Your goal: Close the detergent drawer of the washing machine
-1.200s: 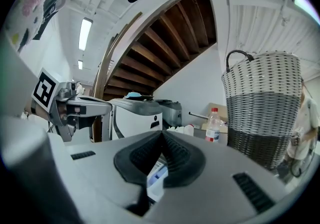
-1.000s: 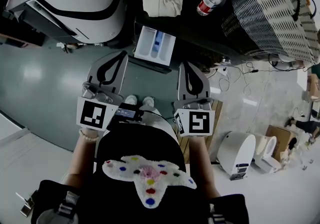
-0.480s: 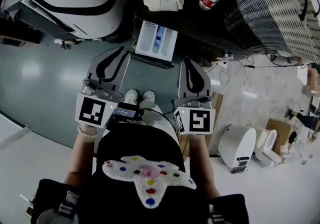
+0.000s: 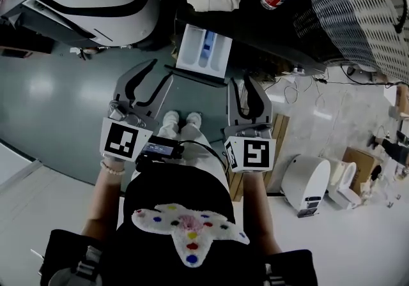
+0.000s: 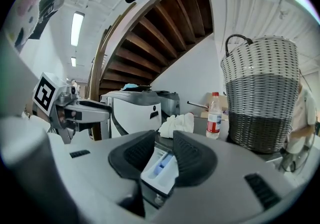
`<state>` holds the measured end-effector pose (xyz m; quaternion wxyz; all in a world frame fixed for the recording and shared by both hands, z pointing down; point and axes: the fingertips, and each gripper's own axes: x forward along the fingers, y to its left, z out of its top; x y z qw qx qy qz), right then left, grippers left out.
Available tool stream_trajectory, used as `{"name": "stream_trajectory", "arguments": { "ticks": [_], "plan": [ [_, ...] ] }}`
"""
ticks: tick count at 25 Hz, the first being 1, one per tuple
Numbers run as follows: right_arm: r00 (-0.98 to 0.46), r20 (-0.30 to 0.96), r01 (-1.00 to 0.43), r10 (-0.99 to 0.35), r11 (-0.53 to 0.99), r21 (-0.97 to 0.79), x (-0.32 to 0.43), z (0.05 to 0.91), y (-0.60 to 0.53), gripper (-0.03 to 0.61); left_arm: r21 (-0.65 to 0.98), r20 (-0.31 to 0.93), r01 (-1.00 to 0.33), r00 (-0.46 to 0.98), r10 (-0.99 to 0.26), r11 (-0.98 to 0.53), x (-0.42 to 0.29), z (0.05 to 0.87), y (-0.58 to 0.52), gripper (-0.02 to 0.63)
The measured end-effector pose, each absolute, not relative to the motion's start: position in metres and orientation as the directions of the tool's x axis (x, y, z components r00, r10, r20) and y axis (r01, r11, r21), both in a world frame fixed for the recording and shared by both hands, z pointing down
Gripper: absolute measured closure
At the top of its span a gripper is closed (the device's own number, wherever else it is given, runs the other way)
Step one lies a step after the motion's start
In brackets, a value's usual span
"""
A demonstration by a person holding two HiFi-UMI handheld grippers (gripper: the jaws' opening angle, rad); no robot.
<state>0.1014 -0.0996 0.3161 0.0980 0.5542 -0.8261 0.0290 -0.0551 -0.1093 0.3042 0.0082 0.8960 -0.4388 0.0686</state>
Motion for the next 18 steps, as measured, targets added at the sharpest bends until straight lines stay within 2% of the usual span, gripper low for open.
{"name": "stream_trajectory", "arguments": {
  "ticks": [18],
  "plan": [
    [-0.333,0.353,-0.927,-0.874,0.373,0.048,0.101,0.400,-0.093,0.446,-0.019,0.280,-0.758,0.622,-0.731,-0.652,-0.064,0.392,-0.112,0.440]
  ]
}}
